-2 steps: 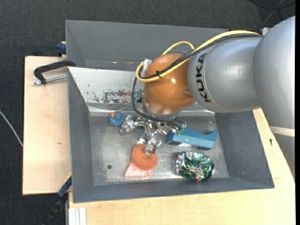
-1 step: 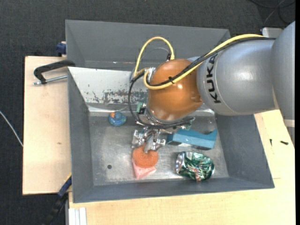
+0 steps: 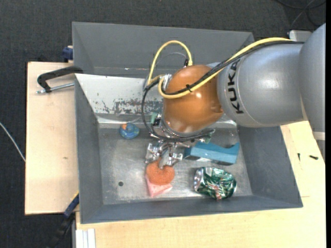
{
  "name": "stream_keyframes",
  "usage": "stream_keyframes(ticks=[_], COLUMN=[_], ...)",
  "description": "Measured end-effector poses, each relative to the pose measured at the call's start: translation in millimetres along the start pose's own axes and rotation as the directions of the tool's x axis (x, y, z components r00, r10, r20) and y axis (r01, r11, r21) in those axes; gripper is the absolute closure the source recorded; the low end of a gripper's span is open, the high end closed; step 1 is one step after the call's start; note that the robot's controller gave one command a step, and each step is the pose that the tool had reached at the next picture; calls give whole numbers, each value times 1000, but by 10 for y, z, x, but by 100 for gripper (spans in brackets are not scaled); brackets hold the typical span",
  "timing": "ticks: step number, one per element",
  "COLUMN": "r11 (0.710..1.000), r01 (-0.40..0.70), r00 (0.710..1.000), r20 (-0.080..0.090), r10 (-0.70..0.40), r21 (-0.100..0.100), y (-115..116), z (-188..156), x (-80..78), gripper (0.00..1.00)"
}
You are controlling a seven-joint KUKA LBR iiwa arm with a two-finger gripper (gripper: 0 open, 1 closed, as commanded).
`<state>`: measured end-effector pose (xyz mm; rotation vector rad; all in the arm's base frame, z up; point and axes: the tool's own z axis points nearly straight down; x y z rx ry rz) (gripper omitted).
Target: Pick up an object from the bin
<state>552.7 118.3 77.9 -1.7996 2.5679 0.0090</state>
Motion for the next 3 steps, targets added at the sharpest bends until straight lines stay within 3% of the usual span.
stream_keyframes(ticks=[3], r11=[1000], r01=[-1], r00=[1000], r20=[-4], r10=[1], r21=[3], y=[5], z=[-342], x=[9], gripper=[100])
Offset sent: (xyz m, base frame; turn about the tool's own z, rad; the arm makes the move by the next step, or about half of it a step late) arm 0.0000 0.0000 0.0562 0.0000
